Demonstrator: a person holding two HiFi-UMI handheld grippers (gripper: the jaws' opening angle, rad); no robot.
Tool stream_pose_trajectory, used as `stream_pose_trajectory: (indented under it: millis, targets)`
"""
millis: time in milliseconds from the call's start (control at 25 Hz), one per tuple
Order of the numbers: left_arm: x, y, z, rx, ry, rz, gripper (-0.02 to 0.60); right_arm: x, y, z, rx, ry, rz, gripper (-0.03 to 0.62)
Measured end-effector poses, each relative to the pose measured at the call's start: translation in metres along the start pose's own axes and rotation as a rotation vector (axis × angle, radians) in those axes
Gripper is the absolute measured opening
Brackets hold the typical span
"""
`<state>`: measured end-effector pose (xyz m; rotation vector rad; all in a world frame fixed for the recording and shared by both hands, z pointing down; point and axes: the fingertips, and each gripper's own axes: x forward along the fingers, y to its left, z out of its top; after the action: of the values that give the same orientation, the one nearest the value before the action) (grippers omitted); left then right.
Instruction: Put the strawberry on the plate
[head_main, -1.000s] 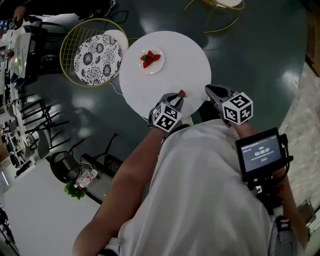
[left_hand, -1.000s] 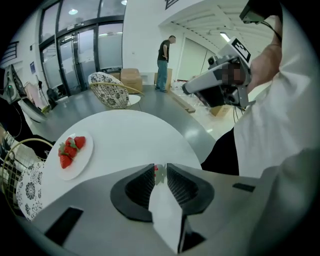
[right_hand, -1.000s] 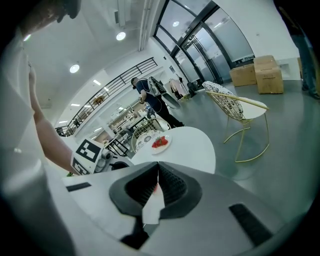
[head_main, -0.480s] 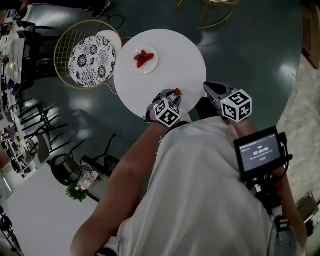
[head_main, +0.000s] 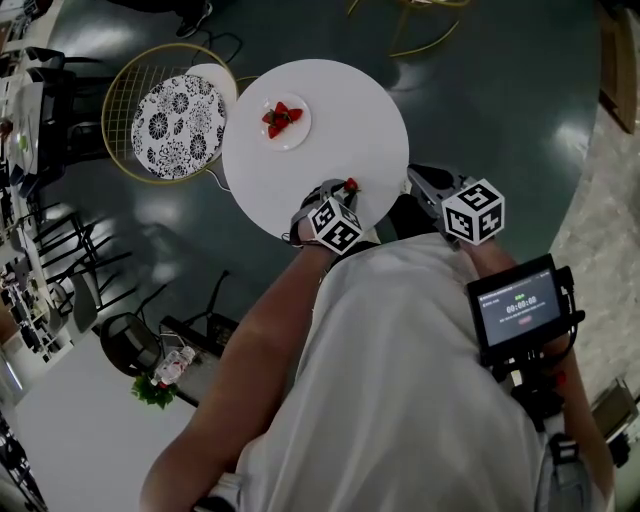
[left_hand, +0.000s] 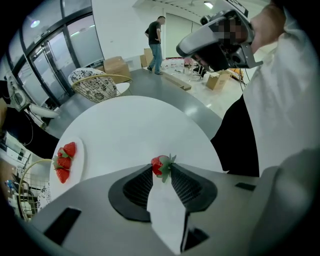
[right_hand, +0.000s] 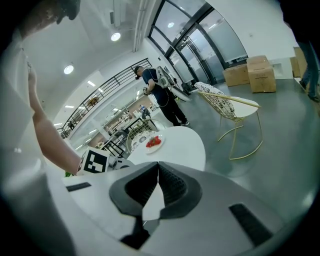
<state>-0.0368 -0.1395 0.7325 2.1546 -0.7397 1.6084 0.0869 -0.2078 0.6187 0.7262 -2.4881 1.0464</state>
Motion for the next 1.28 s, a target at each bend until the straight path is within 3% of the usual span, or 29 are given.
stream_pose_trajectory:
  millis: [480, 800, 1280]
  targets:
    - [-0.015, 0.002, 0.012, -0.043, -0.050, 0.005, 0.107, 0.002, 0.006, 0.016, -0.024, 0.011, 0.012, 0.008]
    - [-0.032, 0.014, 0.017, -0.125, -0.122, 0.024, 0.107, 0.022, 0.018, 0.029, -0.055, 0.032, 0.052, 0.008]
    - [-0.071, 0.028, 0.014, -0.314, -0.202, 0.099, 0.107, 0.038, 0.050, 0.049, -0.133, 0.099, 0.138, 0.008]
